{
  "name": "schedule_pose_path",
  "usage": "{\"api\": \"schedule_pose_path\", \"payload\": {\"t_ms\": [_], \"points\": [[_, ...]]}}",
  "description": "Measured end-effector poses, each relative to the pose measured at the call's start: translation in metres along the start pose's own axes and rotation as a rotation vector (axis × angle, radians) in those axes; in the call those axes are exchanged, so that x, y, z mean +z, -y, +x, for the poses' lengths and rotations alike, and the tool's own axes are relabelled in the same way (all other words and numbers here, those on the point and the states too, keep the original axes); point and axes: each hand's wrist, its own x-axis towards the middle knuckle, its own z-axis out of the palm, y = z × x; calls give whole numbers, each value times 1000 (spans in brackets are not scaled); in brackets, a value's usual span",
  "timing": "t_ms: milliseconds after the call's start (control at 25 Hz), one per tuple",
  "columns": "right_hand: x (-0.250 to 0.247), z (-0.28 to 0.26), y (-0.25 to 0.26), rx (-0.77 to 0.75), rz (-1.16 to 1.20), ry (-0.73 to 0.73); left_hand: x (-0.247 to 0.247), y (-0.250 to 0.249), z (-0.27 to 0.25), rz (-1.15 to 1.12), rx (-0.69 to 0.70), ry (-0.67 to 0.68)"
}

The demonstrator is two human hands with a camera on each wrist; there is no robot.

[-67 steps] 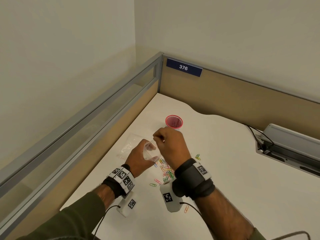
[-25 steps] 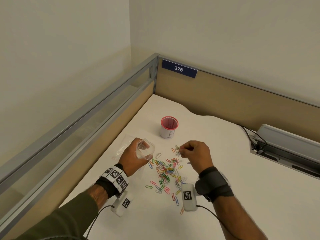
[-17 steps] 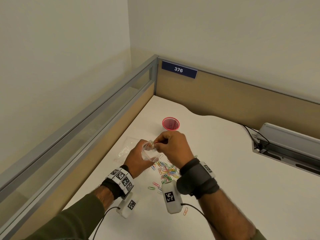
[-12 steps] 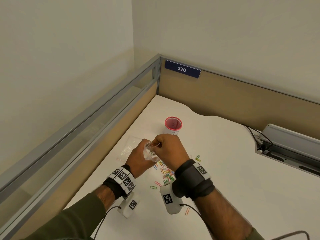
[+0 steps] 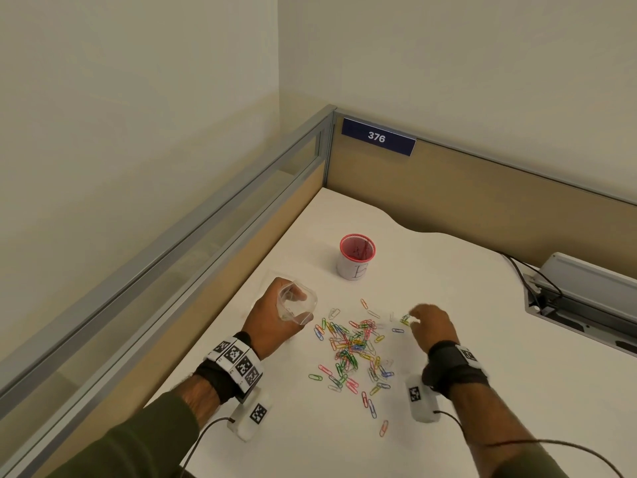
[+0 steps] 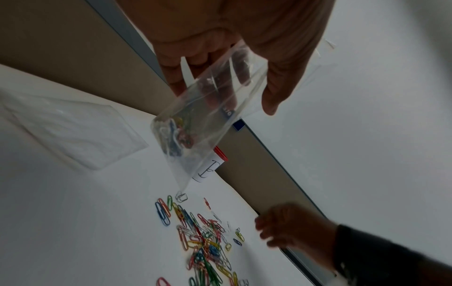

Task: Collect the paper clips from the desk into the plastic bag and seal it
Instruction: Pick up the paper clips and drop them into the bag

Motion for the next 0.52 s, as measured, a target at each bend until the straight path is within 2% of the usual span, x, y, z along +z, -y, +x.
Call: {"api": "schedule_pose_path", "payload": {"t_ms": [80, 160, 520], "points": [[16, 9, -22, 83, -114, 102, -4, -2, 0, 6, -7, -7], [24, 13, -24, 81, -180, 130, -7, -2, 2, 6, -12, -2], [63, -19, 22, -197, -193, 185, 3, -1, 11, -9, 5, -2]]}}
